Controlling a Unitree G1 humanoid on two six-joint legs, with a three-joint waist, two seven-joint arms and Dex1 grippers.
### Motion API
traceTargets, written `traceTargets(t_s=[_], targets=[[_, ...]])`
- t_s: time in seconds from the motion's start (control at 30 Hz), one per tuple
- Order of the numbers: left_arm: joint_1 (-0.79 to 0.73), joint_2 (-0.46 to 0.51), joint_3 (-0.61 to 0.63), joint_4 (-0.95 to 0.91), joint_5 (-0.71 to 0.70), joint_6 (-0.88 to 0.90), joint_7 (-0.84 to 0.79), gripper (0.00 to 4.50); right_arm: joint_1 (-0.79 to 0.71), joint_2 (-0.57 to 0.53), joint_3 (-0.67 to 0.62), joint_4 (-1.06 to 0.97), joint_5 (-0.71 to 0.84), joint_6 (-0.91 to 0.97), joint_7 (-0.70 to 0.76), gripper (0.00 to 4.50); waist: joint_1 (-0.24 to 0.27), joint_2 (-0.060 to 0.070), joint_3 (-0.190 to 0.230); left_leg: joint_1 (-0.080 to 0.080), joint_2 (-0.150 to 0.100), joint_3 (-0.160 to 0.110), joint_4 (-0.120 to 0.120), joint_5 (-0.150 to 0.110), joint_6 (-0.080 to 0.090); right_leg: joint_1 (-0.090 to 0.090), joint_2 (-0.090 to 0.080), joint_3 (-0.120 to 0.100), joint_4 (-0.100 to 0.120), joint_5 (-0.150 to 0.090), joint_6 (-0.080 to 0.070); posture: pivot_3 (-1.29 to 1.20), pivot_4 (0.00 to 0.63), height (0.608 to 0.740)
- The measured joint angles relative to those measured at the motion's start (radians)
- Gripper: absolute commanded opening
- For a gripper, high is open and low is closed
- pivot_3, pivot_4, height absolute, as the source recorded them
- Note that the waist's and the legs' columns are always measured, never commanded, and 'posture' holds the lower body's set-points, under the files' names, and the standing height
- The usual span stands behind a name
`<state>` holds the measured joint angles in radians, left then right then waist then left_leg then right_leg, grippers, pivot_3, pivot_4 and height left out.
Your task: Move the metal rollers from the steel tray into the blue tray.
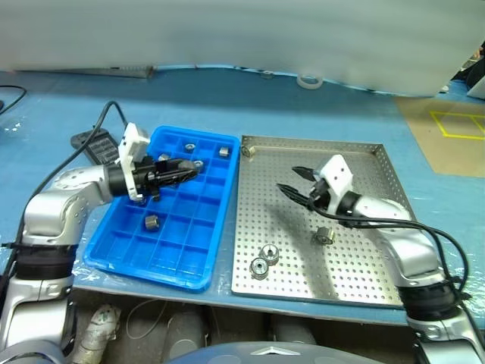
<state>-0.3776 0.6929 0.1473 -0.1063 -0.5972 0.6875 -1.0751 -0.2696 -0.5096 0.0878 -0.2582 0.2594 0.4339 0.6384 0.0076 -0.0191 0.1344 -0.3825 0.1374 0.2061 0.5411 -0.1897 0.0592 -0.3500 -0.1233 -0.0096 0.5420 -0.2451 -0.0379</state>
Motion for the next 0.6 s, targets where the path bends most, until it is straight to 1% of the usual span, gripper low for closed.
traceTargets(t_s=[0.13, 0.27, 0.4, 0.6], targets=[[0.111, 0.022, 0.018, -0.042, 0.014, -0.03, 0.022, 1.29, -0.073, 0.022, 0.024, 0.074, -0.014, -0.039, 0.026, 2.91, 0.025, -0.003, 0.0, 0.0, 0.0, -0.001, -0.001, 0.001, -0.002, -0.001, 0.0, 0.0, 0.003, 0.0, 0.0, 0.06, 0.15, 0.74], [0.262, 0.047, 0.09, -0.099, 0.03, -0.069, 0.058, 1.29, -0.133, 0.04, 0.044, 0.159, -0.026, -0.083, 0.067, 2.91, 0.04, -0.006, 0.0, 0.0, 0.001, -0.002, -0.002, 0.002, -0.003, -0.002, 0.002, 0.0, 0.003, 0.0, 0.0, 0.12, 0.15, 0.74], [0.415, 0.051, 0.176, -0.153, 0.03, -0.086, 0.091, 1.29, -0.174, 0.063, 0.071, 0.242, -0.046, -0.129, 0.106, 2.91, 0.054, -0.007, 0.001, 0.001, 0.001, -0.003, -0.005, 0.003, -0.005, -0.003, 0.003, -0.001, 0.003, 0.0, 0.0, 0.16, 0.15, 0.74], [0.556, 0.05, 0.262, -0.203, 0.03, -0.099, 0.14, 1.29, -0.225, 0.098, 0.095, 0.329, -0.067, -0.186, 0.151, 2.91, 0.087, -0.009, 0.004, 0.004, 0.007, -0.004, -0.006, 0.004, -0.007, -0.003, 0.009, 0.0, 0.004, 0.0, 0.001, 0.23, 0.15, 0.74]])
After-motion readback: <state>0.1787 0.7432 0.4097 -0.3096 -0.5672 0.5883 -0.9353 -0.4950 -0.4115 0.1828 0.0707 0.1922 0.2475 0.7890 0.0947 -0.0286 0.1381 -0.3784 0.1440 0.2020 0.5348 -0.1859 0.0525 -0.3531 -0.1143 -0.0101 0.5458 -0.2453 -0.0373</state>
